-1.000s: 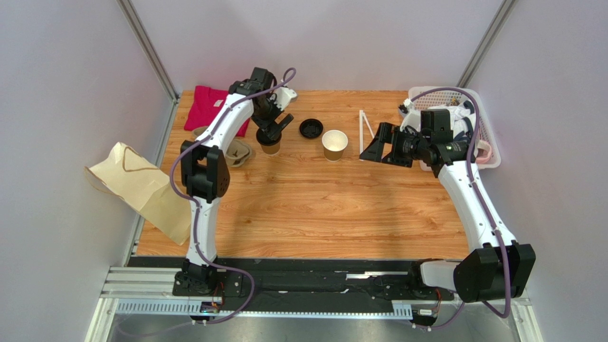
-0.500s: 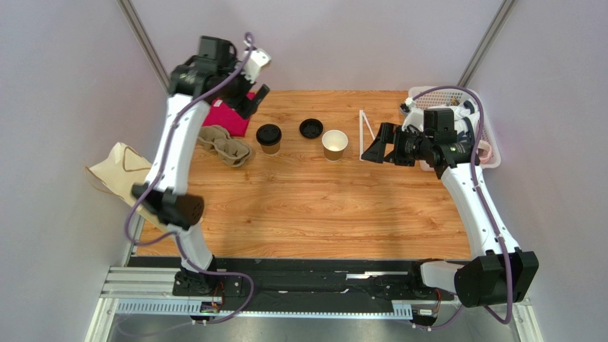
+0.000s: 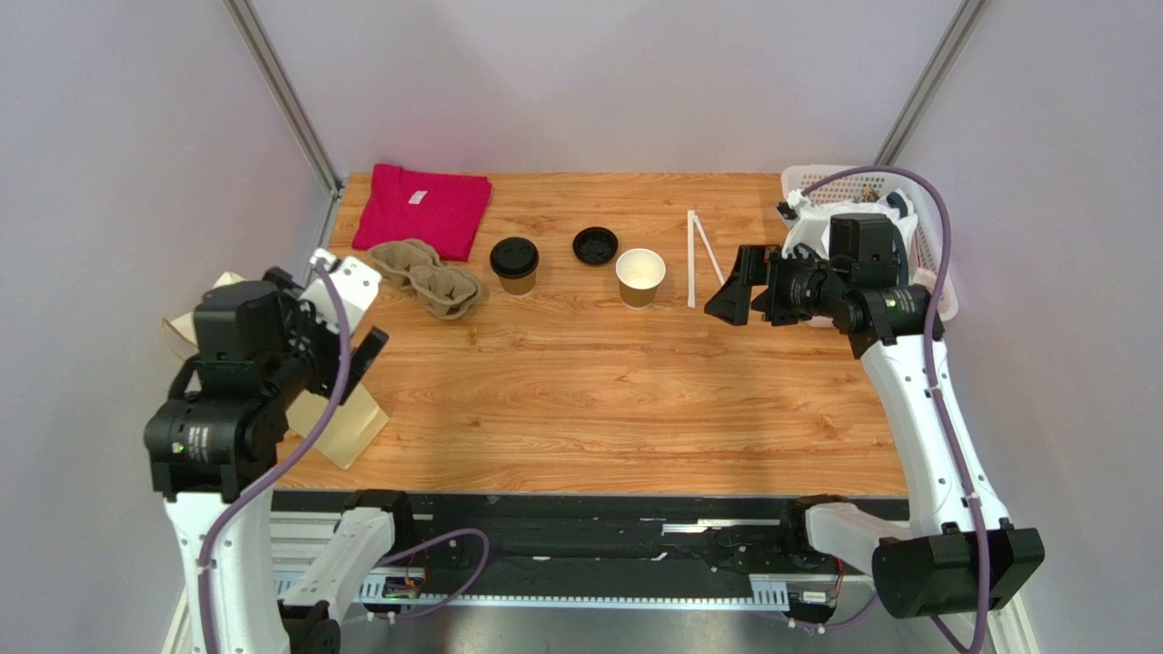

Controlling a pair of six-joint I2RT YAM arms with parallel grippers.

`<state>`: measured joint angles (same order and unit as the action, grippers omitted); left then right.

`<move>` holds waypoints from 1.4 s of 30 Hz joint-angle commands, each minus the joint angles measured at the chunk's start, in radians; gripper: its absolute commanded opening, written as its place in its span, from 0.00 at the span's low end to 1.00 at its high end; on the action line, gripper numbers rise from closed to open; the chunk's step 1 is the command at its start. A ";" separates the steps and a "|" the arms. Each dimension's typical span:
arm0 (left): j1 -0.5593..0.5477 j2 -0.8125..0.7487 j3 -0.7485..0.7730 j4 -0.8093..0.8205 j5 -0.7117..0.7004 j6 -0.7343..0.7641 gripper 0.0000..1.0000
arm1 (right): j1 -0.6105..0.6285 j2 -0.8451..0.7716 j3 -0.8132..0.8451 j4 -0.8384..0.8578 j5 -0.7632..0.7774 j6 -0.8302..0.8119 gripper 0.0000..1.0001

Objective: Pack the takeout coffee

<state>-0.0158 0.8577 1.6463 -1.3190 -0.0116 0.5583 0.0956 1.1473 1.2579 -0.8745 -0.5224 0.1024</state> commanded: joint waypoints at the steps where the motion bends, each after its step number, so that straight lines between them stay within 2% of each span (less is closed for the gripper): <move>1: 0.032 -0.062 -0.201 -0.036 -0.171 0.103 0.98 | -0.043 -0.058 0.035 -0.012 -0.037 -0.010 1.00; 6: 0.060 -0.054 -0.259 0.038 -0.212 0.147 0.98 | -0.126 -0.113 0.011 0.003 -0.105 0.028 1.00; 12: 0.115 0.021 -0.321 0.073 -0.220 0.201 0.97 | -0.143 -0.138 -0.002 0.012 -0.123 0.031 1.00; 17: 0.227 0.064 -0.358 0.080 -0.171 0.239 0.92 | -0.143 -0.107 0.026 0.014 -0.133 0.033 1.00; 20: 0.269 0.083 -0.361 0.055 -0.140 0.256 0.82 | -0.143 -0.093 0.037 0.017 -0.136 0.037 1.00; 21: 0.270 0.083 -0.362 0.053 -0.137 0.270 0.73 | -0.143 -0.095 0.037 0.019 -0.134 0.039 1.00; 23: 0.274 0.076 -0.358 0.047 -0.122 0.281 0.61 | -0.143 -0.096 0.031 0.028 -0.134 0.042 1.00; 24: 0.274 0.076 -0.349 0.041 -0.113 0.284 0.49 | -0.143 -0.097 0.028 0.028 -0.131 0.042 1.00; 26: 0.274 0.086 -0.284 0.000 -0.050 0.292 0.37 | -0.143 -0.096 0.025 0.029 -0.131 0.042 1.00; 27: 0.274 0.092 -0.226 -0.011 -0.038 0.287 0.22 | -0.143 -0.097 0.024 0.029 -0.131 0.042 1.00; 30: 0.274 0.142 -0.113 -0.071 0.005 0.267 0.00 | -0.145 -0.098 0.028 0.032 -0.131 0.043 1.00; 33: 0.274 0.210 0.113 -0.179 0.090 0.239 0.00 | -0.149 -0.097 0.032 0.029 -0.136 0.043 1.00; 34: 0.271 0.252 0.250 -0.213 0.146 0.235 0.00 | -0.151 -0.095 0.034 0.029 -0.136 0.045 1.00; 36: 0.261 0.305 0.392 -0.316 0.189 0.213 0.00 | -0.155 -0.089 0.037 0.031 -0.143 0.048 1.00; 37: 0.232 0.351 0.514 -0.362 0.220 0.203 0.00 | -0.155 -0.087 0.038 0.031 -0.145 0.048 1.00; 40: 0.108 0.351 0.569 -0.359 0.152 0.192 0.00 | -0.160 -0.077 0.049 0.034 -0.145 0.051 1.00; 41: -0.009 0.354 0.572 -0.359 0.118 0.183 0.00 | -0.163 -0.075 0.052 0.034 -0.146 0.049 1.00; 42: -0.048 0.357 0.587 -0.361 0.098 0.157 0.00 | -0.163 -0.074 0.054 0.032 -0.145 0.049 1.00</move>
<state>0.1150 1.2095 2.1815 -1.3319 0.0978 0.7689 -0.0586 1.0645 1.2606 -0.8783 -0.6479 0.1413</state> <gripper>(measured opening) 0.008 0.998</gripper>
